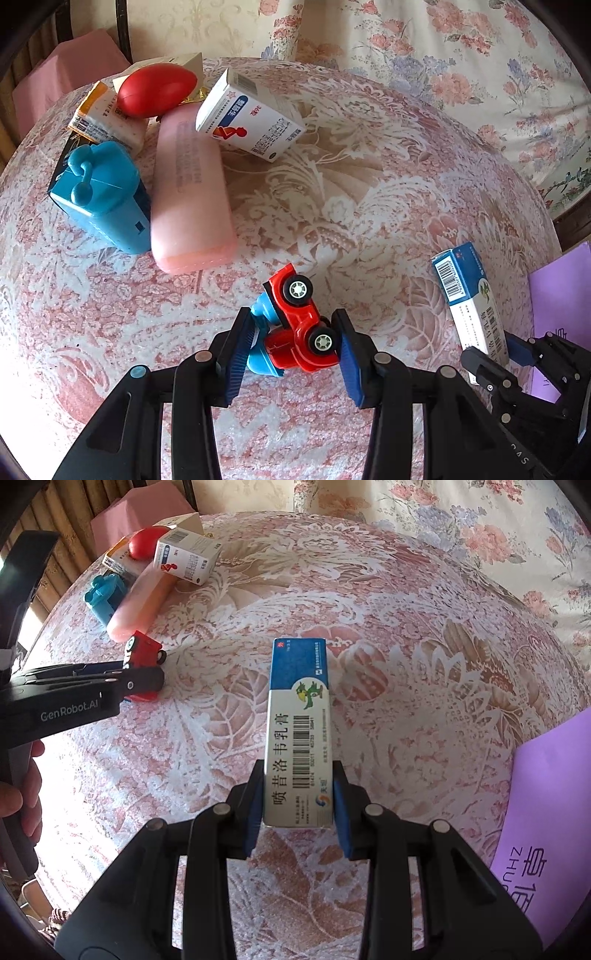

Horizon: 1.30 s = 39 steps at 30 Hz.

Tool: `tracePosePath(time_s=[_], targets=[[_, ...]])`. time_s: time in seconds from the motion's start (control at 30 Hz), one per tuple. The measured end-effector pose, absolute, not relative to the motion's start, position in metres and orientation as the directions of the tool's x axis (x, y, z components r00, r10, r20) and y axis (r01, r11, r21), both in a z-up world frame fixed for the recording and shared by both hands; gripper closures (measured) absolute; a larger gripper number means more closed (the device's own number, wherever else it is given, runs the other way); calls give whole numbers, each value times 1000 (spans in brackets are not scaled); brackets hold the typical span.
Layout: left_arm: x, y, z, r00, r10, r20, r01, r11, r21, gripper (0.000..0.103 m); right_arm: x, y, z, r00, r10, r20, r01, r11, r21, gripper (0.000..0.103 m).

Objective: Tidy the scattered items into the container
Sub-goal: 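Carry the toy car and medicine box with both grippers into the purple box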

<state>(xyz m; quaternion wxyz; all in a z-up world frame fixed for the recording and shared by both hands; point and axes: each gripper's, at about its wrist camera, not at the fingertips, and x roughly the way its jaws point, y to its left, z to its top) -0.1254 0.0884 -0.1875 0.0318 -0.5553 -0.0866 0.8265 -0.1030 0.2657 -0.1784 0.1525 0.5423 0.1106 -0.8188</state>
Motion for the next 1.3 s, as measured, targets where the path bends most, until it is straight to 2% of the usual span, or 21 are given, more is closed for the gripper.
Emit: tracePosePath(time_s=[0.27,0.77,1.3], targets=[[-115,88,-176,-384,126,-915,6,-990,-139,59,-99,259,-169,-370,-122,-921,369,-929,-25,67],[-94,91,-129,-430,114,-896,-33,-993,-111,59,-87,260,-117,-425,-150,-893,342,-940,-5,67],[-90,161,-67,-489,176,-854,-195,-977,-90,59,-69,314,-72,-475,-145,-868,286,-958,3,67]])
